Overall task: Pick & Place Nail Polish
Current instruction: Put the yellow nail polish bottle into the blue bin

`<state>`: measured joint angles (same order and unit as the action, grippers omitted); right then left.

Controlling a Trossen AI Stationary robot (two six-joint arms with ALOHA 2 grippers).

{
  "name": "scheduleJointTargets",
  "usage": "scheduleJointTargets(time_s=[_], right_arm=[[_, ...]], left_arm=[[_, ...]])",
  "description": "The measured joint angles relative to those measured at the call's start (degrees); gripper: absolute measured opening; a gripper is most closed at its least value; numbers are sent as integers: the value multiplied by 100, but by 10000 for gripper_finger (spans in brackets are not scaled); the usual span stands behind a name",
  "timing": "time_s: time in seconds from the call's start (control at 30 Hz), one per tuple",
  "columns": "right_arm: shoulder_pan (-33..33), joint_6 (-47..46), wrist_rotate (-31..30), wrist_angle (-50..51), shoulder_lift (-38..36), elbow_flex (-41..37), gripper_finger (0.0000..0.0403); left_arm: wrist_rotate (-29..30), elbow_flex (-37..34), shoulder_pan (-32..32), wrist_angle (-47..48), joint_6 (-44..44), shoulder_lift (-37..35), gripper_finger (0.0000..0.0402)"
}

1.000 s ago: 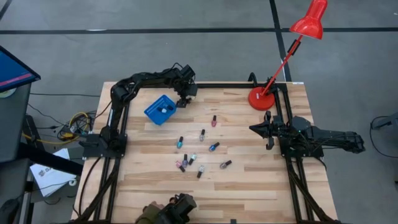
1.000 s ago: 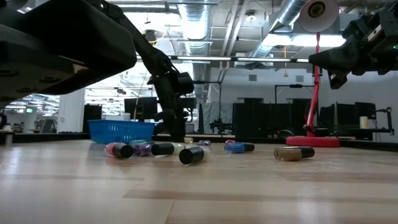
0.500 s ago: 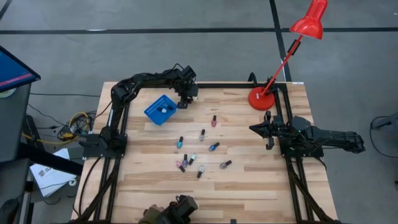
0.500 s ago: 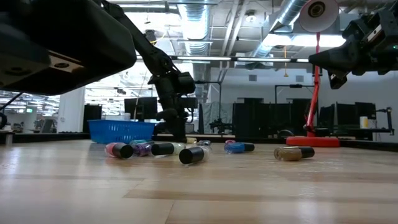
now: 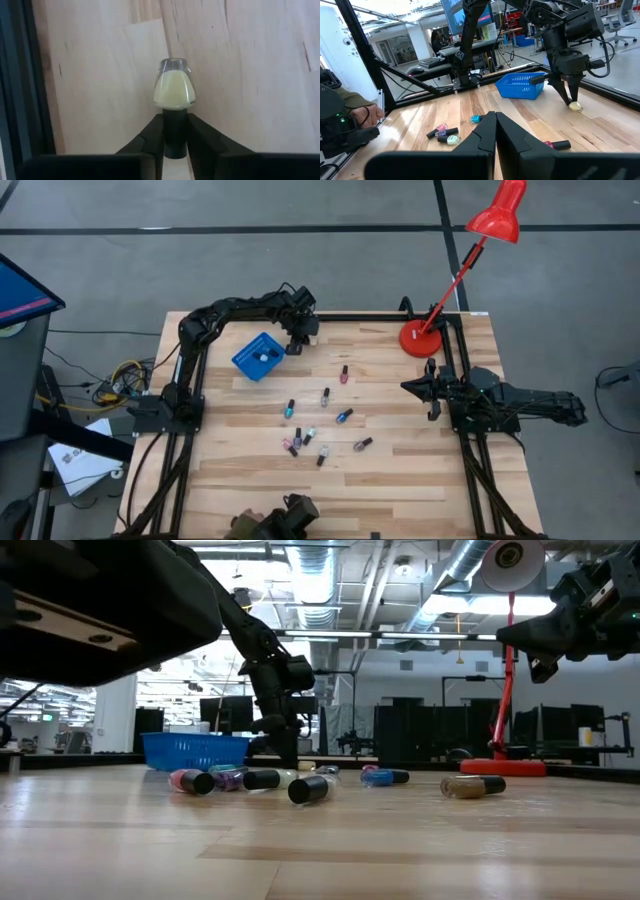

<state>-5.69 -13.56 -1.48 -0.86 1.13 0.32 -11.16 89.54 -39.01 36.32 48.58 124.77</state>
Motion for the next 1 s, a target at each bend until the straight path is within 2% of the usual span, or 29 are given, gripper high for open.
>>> scheduleJointTargets(time_s=[0.17,0.33,0.6,0.77,0.9,1.0], right_arm=[[0,0,-1,0,0,-2,0],[-2,0,-2,0,0,-2,0],[0,0,-2,0,0,0,0],[-1,0,-1,0,0,-2,0],[0,2,0,0,0,0,0],[0,0,0,0,-2,-1,0]], left_arm=[[270,-4,61,8,-4,-89,47],[381,-4,83,-34,-245,-485,47],[540,-208,75,76,-1749,-1754,48],[847,-952,77,270,-2773,-2931,47],[1096,-1880,108,308,-3828,-3946,47],[1563,-2681,180,300,-4576,-4629,47]])
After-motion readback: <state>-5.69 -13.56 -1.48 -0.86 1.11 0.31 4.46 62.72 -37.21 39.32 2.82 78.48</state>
